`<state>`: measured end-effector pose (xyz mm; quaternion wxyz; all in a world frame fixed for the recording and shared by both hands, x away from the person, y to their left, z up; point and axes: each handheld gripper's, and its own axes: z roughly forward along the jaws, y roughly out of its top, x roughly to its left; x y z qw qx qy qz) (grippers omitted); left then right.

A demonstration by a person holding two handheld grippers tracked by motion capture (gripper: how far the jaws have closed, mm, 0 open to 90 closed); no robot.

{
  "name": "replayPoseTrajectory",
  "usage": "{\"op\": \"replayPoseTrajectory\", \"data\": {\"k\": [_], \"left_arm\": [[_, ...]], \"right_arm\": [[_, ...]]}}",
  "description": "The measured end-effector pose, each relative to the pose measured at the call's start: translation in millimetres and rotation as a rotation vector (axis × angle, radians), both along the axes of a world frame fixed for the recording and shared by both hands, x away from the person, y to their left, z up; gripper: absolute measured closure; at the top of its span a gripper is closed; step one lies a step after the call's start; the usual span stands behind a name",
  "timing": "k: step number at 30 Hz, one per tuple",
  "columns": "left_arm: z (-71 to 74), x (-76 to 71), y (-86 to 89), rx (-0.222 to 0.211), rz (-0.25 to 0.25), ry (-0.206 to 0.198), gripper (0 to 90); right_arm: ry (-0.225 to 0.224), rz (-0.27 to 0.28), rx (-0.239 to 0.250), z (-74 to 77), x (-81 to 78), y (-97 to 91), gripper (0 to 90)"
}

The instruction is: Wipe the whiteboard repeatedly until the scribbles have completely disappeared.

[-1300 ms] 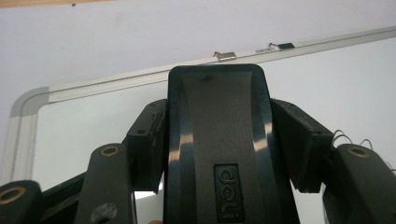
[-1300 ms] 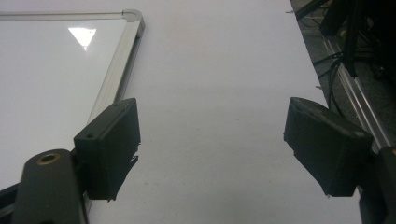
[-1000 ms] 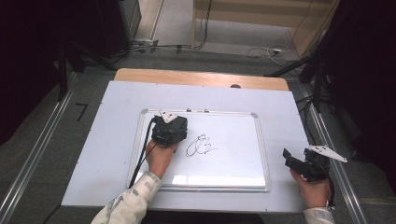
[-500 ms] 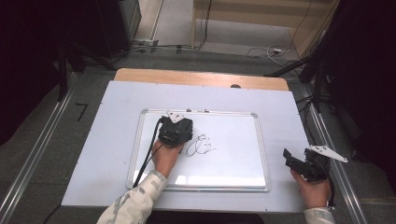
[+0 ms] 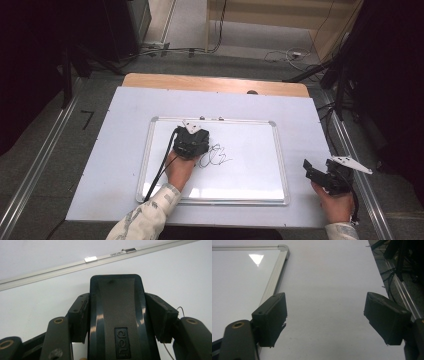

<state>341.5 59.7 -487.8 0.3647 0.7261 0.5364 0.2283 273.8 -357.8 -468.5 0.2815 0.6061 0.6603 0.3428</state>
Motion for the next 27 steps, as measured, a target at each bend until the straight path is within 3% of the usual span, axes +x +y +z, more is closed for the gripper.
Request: {"op": "replayPoseTrajectory", "data": {"k": [3,6,14,27], "left_arm": [[-2.9,0.6,-2.0,0.01,-0.005,0.015,41.0],[-4.0,-0.1,-4.2,0.036,-0.01,0.008,41.0],[-4.4,0.9,-5.3,0.053,-0.03,0.011,40.9],[-5.8,-1.4,-14.9,0.054,-0.033,0.003,41.0]], "right_arm": [[0.0,0.001,0.002,0.1,-0.1,-0.3,17.6],[-0.001,0.0,0.001,0.3,-0.2,-0.5,17.8],[-0.002,0.002,-0.001,0.1,-0.1,0.5,18.0],[-0.002,0.008,-0.005,0.2,-0.3,4.0,18.1]]}}
